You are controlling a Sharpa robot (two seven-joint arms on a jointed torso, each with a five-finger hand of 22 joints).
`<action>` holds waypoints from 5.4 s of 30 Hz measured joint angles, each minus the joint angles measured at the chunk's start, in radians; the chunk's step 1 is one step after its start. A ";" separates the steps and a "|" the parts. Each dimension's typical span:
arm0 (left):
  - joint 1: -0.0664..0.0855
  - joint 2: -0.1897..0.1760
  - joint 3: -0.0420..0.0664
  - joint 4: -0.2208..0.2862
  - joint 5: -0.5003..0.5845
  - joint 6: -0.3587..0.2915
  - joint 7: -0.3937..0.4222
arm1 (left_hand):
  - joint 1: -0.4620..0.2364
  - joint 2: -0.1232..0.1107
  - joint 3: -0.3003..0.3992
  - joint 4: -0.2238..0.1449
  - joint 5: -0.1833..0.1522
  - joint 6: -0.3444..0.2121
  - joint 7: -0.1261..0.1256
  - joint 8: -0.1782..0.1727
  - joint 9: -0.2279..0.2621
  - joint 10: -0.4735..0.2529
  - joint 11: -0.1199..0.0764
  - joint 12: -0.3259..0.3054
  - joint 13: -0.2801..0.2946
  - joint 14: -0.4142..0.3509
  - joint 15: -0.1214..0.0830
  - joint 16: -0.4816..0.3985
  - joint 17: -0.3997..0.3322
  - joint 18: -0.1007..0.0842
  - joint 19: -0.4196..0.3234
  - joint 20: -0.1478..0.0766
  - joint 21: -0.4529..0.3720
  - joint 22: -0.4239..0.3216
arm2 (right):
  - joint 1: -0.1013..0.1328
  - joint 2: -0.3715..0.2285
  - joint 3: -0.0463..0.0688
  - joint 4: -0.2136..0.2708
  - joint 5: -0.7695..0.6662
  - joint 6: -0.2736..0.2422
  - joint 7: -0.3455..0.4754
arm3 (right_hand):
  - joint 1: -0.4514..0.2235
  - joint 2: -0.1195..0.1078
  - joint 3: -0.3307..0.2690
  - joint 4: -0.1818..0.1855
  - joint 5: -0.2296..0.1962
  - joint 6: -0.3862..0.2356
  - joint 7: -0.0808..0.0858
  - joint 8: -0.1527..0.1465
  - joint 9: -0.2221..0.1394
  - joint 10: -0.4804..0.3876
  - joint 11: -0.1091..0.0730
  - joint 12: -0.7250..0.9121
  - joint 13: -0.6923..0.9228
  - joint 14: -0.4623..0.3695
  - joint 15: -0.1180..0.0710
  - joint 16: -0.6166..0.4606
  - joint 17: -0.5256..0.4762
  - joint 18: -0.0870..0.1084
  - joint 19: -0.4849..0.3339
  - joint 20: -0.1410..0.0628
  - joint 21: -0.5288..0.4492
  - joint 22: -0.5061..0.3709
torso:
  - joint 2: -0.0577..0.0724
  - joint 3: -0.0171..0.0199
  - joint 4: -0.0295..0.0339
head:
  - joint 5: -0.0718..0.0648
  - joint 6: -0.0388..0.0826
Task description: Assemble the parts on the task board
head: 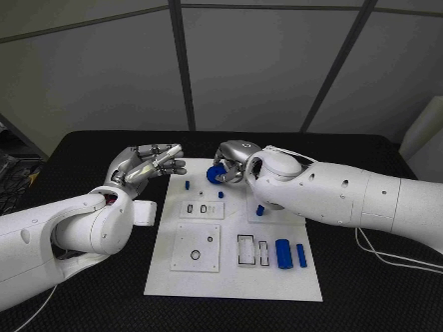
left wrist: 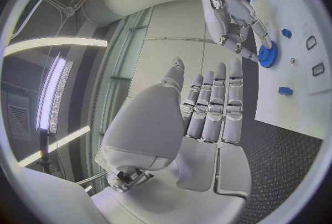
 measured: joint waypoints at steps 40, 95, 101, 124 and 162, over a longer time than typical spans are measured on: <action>0.000 -0.005 0.000 -0.013 0.000 -0.001 -0.003 | 0.000 0.000 -0.004 -0.004 0.000 -0.007 0.007 0.000 -0.001 -0.004 0.004 -0.005 -0.001 0.000 0.000 -0.007 0.003 0.000 0.000 0.000 0.000 0.000 | -0.002 -0.306 -0.001 0.153 0.296 -0.164 0.276 | -0.038 0.004 -0.084 0.064 0.035 -0.010 0.006 -0.021 0.002 0.010 0.012 0.013 0.000 0.002 0.012 0.000 0.001 0.000 -0.005 0.016 -0.010 0.000 | -0.007 0.0039 -0.0112 | -0.014 0.002; -0.013 0.004 0.000 -0.038 0.001 -0.001 -0.003 | -0.004 0.004 -0.004 -0.010 0.000 -0.007 0.007 0.000 -0.001 -0.007 0.007 -0.005 -0.001 0.004 0.004 -0.011 0.006 0.000 -0.004 0.004 0.000 0.000 | -0.095 -0.420 -0.002 0.032 0.442 -0.100 0.441 | 0.034 0.025 -0.112 0.001 0.062 0.036 -0.001 -0.017 0.007 0.006 0.008 0.004 0.000 0.002 0.012 0.000 0.000 0.000 -0.016 0.012 -0.019 0.000 | -0.015 0.0072 -0.0262 | -0.051 -0.001; -0.013 0.003 0.000 -0.039 0.001 -0.001 -0.003 | -0.004 0.004 -0.004 -0.010 0.000 -0.007 0.007 0.000 0.000 -0.007 0.007 -0.005 -0.001 0.004 0.004 -0.011 0.006 0.000 -0.004 0.004 0.000 0.000 | -0.097 -0.413 -0.002 0.024 0.452 -0.092 0.432 | 0.033 0.033 -0.109 -0.001 0.058 0.055 -0.004 -0.010 0.008 0.009 0.005 0.009 0.000 0.002 0.012 0.000 0.000 0.000 -0.013 0.008 -0.019 0.000 | -0.015 0.0072 -0.0261 | -0.049 -0.005; -0.013 0.001 0.000 -0.040 0.001 -0.001 -0.003 | -0.004 0.004 -0.007 -0.012 0.000 -0.007 0.007 0.000 0.000 -0.007 0.007 -0.005 -0.001 0.004 0.004 -0.011 0.006 0.000 -0.004 0.004 0.000 0.001 | -0.104 -0.401 -0.002 0.002 0.452 -0.071 0.405 | 0.033 0.033 -0.109 -0.001 0.058 0.061 -0.005 -0.010 0.008 0.009 0.005 0.009 0.000 0.002 0.012 0.000 0.000 0.000 -0.013 0.008 -0.019 0.000 | -0.016 0.0076 -0.0271 | -0.049 -0.012; -0.013 0.000 0.000 -0.042 0.001 -0.001 -0.004 | -0.004 0.004 -0.007 -0.012 0.000 -0.007 0.007 0.000 0.000 -0.007 0.007 -0.005 -0.001 0.004 0.004 -0.011 0.008 0.000 -0.004 0.004 0.000 0.001 | -0.105 -0.426 -0.001 0.078 0.496 -0.150 0.399 | 0.040 0.095 -0.061 -0.035 0.034 0.187 -0.033 0.043 0.021 0.040 -0.044 0.028 0.000 -0.001 -0.032 0.005 0.000 0.000 0.011 -0.029 -0.007 0.000 | -0.018 0.0077 -0.0293 | -0.047 -0.017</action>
